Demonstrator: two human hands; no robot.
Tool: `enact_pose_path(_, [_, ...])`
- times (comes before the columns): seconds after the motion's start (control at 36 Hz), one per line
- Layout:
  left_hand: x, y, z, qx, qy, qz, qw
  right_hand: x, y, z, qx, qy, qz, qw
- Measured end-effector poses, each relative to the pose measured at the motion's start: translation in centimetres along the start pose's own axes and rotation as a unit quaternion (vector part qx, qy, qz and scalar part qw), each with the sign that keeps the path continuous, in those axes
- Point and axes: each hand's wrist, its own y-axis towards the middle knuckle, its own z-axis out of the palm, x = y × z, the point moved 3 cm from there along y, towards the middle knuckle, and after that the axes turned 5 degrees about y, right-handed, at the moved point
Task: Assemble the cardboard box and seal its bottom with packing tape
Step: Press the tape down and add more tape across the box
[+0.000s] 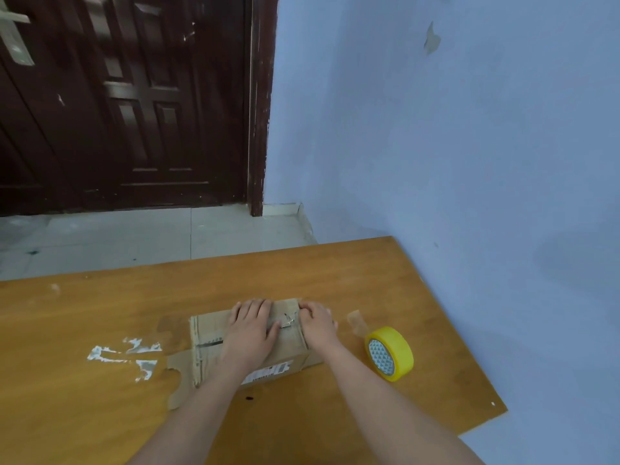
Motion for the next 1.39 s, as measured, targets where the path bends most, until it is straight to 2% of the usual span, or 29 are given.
enact_pose_path(0.28, [-0.1, 0.1, -0.1, 0.004, 0.009, -0.007, 1.0, -1.6, -0.9, -0.6, 0.017, -0.016, -0.02, 1.0])
enact_pose_path(0.56, [0.0, 0.1, -0.3, 0.005, 0.017, -0.013, 1.0, -2.5, -2.2, -2.0, 0.046, -0.101, -0.084, 0.99])
enact_pose_path(0.67, [-0.2, 0.3, -0.3, 0.013, 0.018, -0.016, 1.0, -2.5, -2.5, -2.3, 0.007, -0.106, -0.114, 0.988])
enact_pose_path(0.75, [-0.4, 0.2, -0.4, 0.012, 0.026, -0.021, 0.999, -2.5, -2.6, -2.4, -0.004, -0.088, -0.122, 0.989])
enact_pose_path(1.03, [-0.5, -0.3, -0.7, 0.019, 0.037, -0.021, 0.999, -2.8, -1.2, -1.4, 0.087, -0.041, -0.111, 0.989])
enact_pose_path(1.31, [-0.7, -0.3, -1.2, 0.021, 0.032, -0.029, 0.999, -2.0, 2.0, -1.3, 0.092, -0.021, -0.146, 0.985])
enact_pose_path(1.39, [-0.9, -0.3, -1.5, 0.024, 0.023, -0.027, 0.999, -2.3, 2.7, -1.6, 0.063, -0.014, -0.154, 0.986])
